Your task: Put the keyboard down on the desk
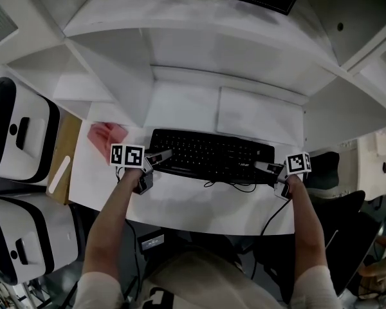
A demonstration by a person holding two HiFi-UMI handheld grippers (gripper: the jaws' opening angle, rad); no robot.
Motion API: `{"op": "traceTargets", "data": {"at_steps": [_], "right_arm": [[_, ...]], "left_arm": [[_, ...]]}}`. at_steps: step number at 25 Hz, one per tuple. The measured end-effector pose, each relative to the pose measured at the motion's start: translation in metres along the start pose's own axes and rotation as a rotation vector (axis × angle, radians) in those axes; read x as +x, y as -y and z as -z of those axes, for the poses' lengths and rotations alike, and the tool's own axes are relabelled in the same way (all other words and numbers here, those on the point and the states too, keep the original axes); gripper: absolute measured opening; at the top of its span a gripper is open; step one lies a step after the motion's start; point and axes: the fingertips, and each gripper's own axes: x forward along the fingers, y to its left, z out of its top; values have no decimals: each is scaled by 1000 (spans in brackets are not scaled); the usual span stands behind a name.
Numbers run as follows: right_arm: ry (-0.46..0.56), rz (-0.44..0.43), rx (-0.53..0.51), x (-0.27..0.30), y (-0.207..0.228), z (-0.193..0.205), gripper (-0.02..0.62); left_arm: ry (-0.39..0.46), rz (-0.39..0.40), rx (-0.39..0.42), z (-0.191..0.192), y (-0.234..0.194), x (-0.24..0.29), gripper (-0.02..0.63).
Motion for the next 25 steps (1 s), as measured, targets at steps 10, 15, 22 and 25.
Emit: {"op": "traceTargets", "data": {"at_steps": [10,15,22,25], "right_arm": [[29,62,-3,0,4,0,288],[43,78,-20,-1,3,0,296],[65,186,-94,-7,8,-4,314],[75,237,-138,-8,12,-4,331]], "left_arm": [[-3,-53,21,-1,-3,1,285],[1,-76,43,-3,-4,1,295],[3,-134,107,-2,-4,3,314],[8,-153,135,-2,-5,2,318]]}}
